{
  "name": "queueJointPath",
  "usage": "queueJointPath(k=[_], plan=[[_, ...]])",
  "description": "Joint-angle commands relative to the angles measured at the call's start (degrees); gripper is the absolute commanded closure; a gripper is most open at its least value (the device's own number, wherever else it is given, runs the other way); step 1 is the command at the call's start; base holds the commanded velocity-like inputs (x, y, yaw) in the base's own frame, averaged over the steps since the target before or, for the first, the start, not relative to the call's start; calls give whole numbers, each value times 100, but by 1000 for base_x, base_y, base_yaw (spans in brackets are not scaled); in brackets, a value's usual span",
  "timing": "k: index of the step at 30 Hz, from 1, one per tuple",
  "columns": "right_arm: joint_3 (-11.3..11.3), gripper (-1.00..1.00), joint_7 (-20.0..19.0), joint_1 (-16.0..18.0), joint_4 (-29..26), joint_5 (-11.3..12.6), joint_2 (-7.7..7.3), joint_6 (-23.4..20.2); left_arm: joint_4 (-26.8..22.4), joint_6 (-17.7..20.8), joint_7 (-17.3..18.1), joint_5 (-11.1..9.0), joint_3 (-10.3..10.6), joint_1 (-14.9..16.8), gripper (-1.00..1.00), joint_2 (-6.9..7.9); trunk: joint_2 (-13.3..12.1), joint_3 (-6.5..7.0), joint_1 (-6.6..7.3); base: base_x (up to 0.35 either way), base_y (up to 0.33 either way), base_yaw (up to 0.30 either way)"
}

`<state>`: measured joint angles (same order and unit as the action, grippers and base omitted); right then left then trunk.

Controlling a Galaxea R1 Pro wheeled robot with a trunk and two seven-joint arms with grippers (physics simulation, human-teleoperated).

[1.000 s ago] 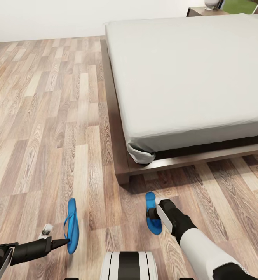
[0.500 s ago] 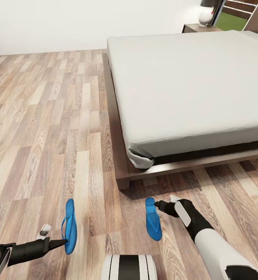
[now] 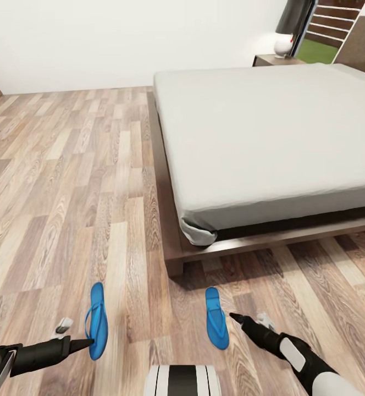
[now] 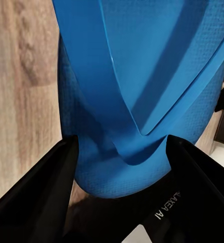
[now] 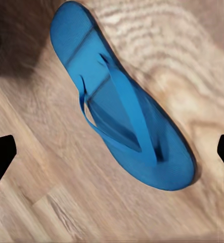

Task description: In the bedroom, move the book from the bed onto either nightstand, and place the two sandals side by side next to the bed.

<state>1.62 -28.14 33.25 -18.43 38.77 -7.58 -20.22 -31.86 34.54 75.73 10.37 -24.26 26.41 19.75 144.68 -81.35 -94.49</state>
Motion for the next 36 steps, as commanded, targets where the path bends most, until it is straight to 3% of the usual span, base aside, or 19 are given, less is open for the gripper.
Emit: queueJointPath(k=[1,5,10,14,36], plan=[[25,-100,-453,-14,347,68,-22,238,-6,52,34,63,-35,4,100,-8,0,19,3,0,0,0],[97,-100,-1621,-36,1150,129,-59,970,-5,39,28,62,-35,4,100,-13,-5,108,14,0,0,0],[304,-100,-2409,-44,1615,454,-250,1290,-6,29,9,60,-29,4,100,-34,-12,219,27,0,0,0],[330,-100,-2525,-46,1725,540,-281,1329,-11,34,-8,60,-29,4,100,-60,-18,307,37,0,0,0],[335,-100,-2506,-46,1755,519,-270,1323,80,61,-19,71,-39,4,100,-25,-47,795,94,0,0,0]])
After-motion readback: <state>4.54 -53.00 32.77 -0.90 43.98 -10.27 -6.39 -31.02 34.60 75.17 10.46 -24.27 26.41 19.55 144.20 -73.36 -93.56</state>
